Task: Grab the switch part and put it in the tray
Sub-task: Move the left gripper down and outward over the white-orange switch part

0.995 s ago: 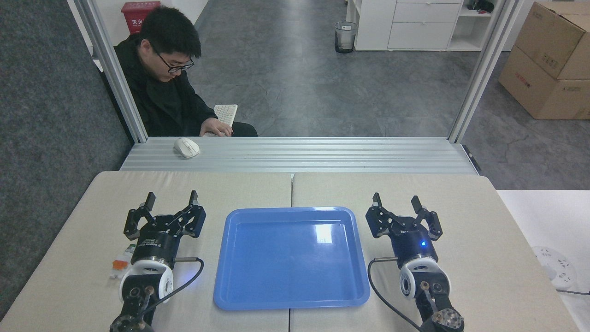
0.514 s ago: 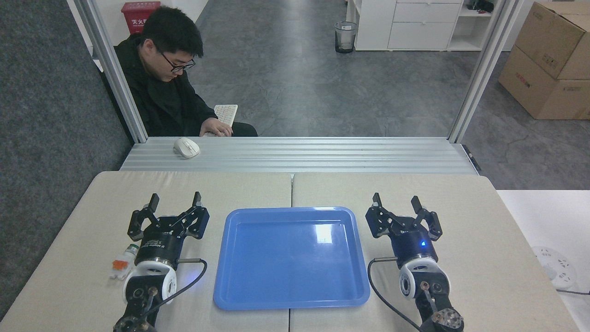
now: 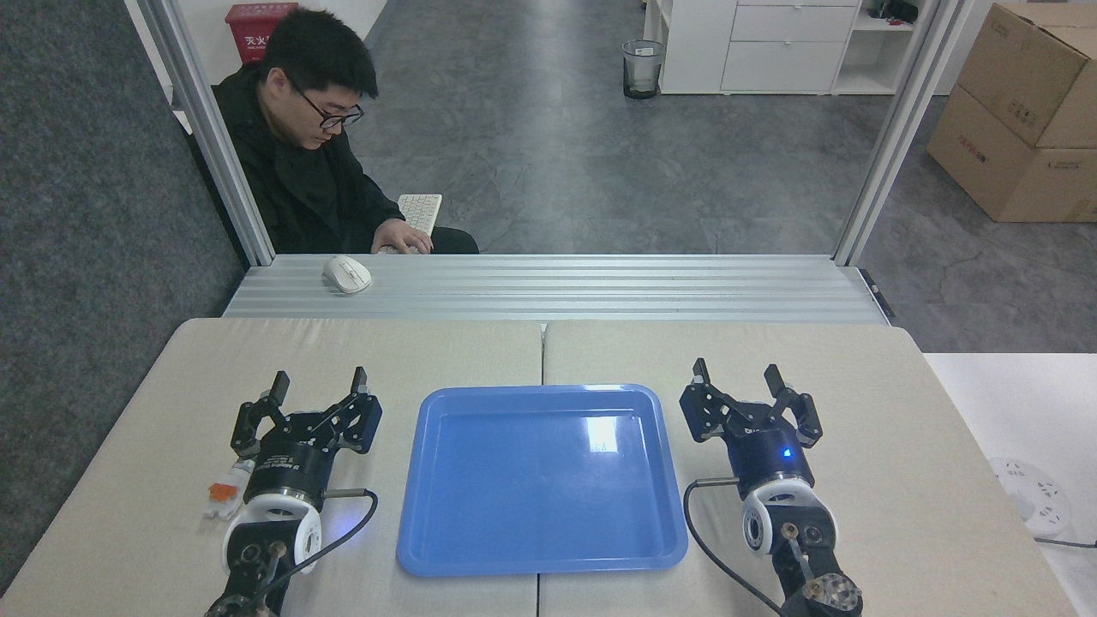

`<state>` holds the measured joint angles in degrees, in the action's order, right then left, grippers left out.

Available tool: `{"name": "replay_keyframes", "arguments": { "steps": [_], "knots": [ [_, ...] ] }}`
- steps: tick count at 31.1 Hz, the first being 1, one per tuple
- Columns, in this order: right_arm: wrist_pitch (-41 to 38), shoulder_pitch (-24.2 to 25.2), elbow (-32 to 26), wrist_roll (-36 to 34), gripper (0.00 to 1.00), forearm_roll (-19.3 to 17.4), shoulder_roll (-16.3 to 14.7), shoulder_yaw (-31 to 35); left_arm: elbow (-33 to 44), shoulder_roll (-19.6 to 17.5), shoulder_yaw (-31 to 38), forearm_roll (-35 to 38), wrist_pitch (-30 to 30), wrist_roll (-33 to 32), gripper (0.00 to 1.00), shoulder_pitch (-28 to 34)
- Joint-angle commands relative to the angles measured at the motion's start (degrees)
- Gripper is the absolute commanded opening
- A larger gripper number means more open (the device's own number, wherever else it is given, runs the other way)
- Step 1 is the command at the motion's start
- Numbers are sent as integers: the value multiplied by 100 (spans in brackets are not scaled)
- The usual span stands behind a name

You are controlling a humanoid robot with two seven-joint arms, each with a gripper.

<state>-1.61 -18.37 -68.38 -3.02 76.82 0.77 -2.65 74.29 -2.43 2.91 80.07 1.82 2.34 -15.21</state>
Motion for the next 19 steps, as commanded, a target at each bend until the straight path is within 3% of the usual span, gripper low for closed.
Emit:
{"name": "replay_keyframes", "arguments": {
  "steps": [1,13,19],
  "knots": [
    [3,0,0,-6,100,-9,-7,1,-274,-477,130,-18,195,108,99,272],
    [3,8,0,-6,100,-9,-16,1,-793,-899,1026,-27,679,469,99,325],
    [3,0,0,-23,100,-9,-16,1,-793,-917,1361,-27,1188,469,99,439]
  ]
}}
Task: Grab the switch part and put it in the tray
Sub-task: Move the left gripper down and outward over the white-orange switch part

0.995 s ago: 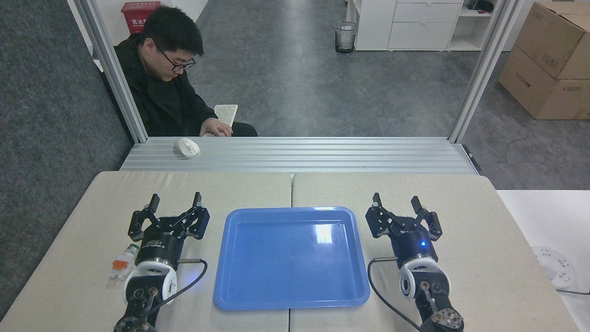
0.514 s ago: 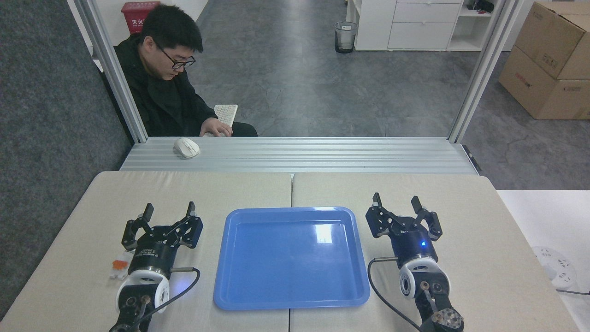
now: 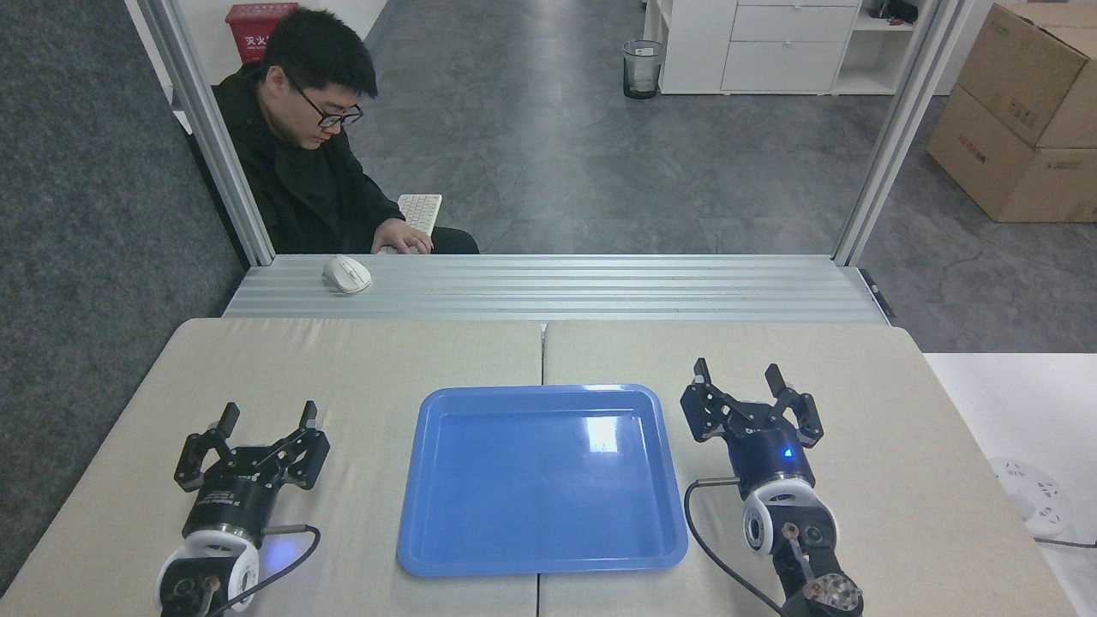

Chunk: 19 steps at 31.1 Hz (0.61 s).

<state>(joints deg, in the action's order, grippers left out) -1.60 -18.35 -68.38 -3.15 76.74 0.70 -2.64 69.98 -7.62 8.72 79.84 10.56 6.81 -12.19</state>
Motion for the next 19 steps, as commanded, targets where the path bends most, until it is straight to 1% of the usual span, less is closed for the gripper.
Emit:
{"name": "replay_keyframes", "arguments": {
  "steps": [1,6,11,19],
  "knots": [
    [2,7,0,-19,100,-1,-8,0,-362,-398,781,-4,367,30,99,164],
    [2,-2,0,-19,100,-1,-8,0,-476,-398,719,22,614,223,99,358],
    [2,7,0,-28,100,-1,-8,0,-915,-416,719,23,614,355,99,332],
    [2,7,0,-28,100,-1,1,0,-1407,-425,684,110,588,567,99,323]
  ]
}}
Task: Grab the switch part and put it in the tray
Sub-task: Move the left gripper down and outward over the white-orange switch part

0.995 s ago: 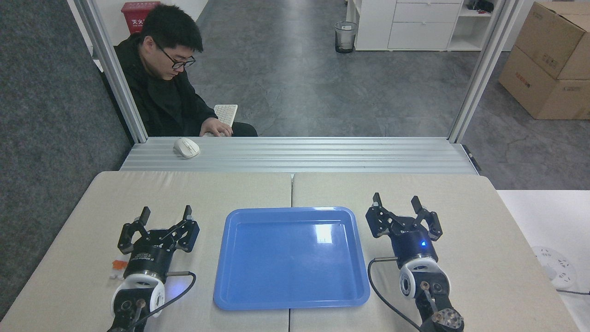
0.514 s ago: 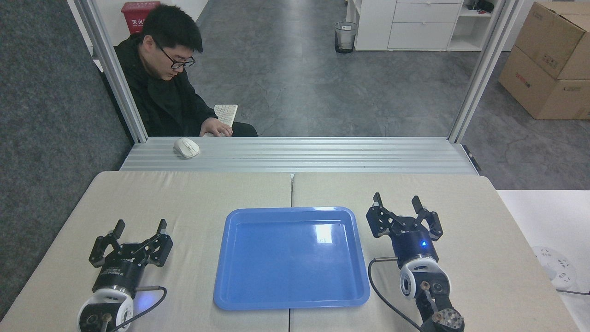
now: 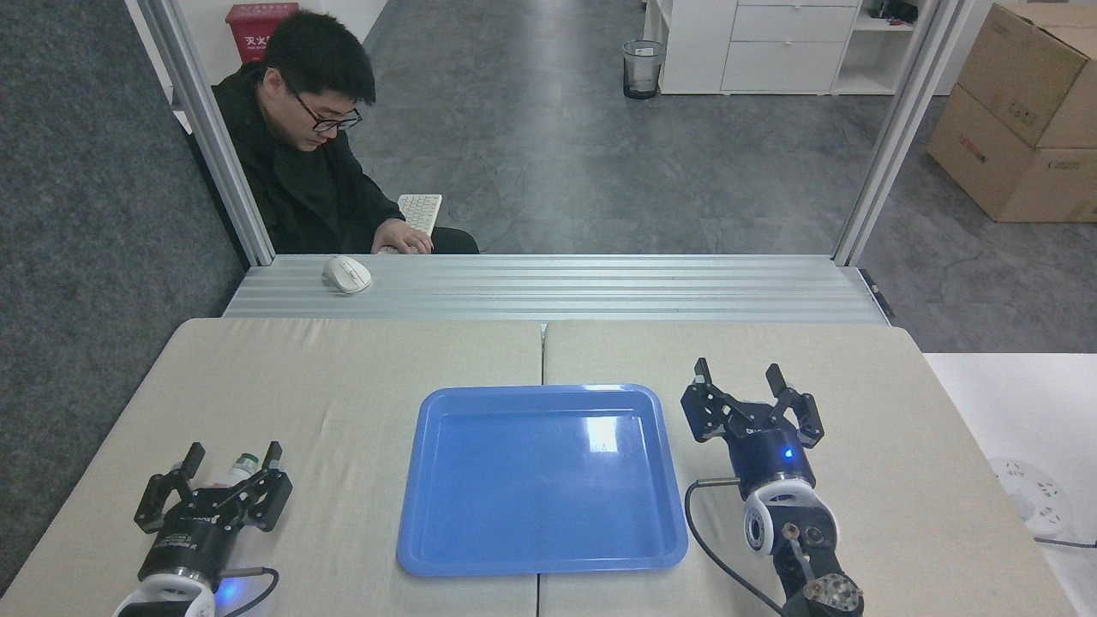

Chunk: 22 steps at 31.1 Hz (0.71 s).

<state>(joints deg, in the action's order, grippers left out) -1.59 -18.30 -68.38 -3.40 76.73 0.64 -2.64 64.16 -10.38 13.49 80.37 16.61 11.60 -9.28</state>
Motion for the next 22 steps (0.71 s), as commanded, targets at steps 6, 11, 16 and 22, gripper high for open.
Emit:
{"name": "replay_keyframes", "arguments": {
  "steps": [6,11,16,22],
  "knots": [
    [1,2,0,-20,100,0,6,0,-1037,-140,127,58,-53,96,99,14],
    [1,2,0,-20,100,0,6,0,-1046,-140,101,67,-53,96,99,23],
    [1,2,0,-20,100,0,6,0,-1046,-131,4,67,-53,96,99,32],
    [1,2,0,-20,100,0,6,0,-1055,-113,-180,93,-53,96,99,50]
  ]
}}
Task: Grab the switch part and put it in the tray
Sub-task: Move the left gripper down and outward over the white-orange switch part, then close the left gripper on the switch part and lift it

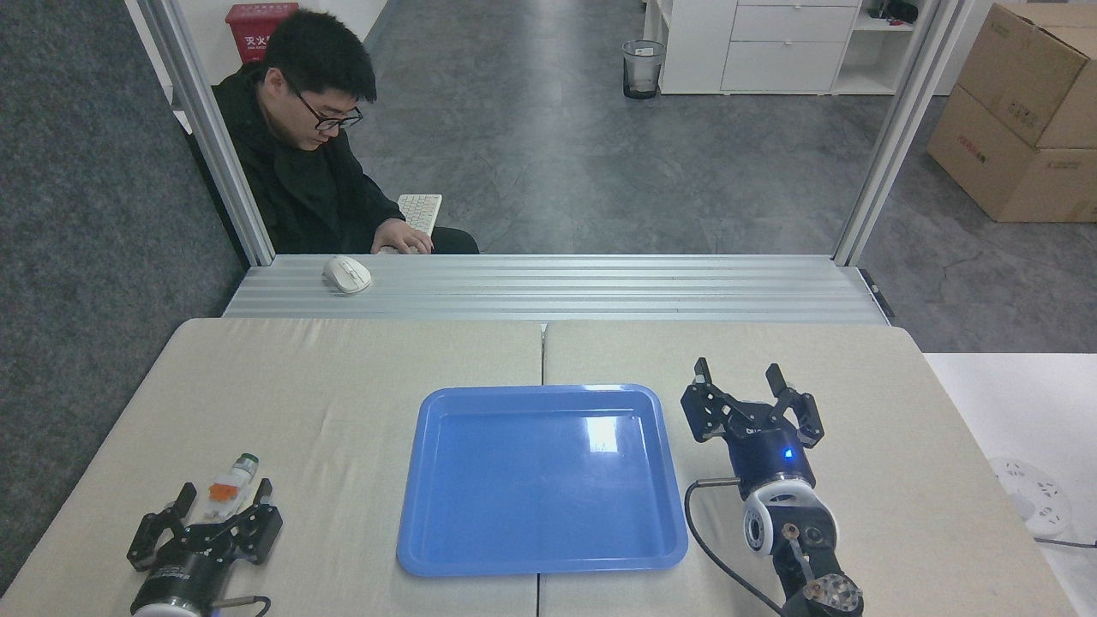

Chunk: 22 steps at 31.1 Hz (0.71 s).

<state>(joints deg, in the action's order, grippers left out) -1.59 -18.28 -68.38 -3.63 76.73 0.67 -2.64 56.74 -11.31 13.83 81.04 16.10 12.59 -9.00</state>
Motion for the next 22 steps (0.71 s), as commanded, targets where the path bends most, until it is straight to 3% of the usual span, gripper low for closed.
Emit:
{"name": "replay_keyframes", "arguments": {
  "steps": [1,8,12,13,17,22],
  "knots": [
    [1,0,0,2,100,-9,3,0,-313,-29,-267,26,-1,-2,99,39],
    [1,0,0,-6,100,-9,-6,0,-313,-29,-311,26,-1,-2,96,56],
    [1,0,0,-6,100,-9,3,0,-313,-38,-311,26,-1,-2,65,56],
    [1,0,0,-6,100,-9,3,0,-313,-47,-320,26,16,-2,47,65],
    [1,0,0,-6,100,-9,3,0,-313,-56,-320,17,25,-2,1,56],
    [1,0,0,-6,100,-9,3,0,-182,-38,-302,-27,8,7,0,13]
  ]
}}
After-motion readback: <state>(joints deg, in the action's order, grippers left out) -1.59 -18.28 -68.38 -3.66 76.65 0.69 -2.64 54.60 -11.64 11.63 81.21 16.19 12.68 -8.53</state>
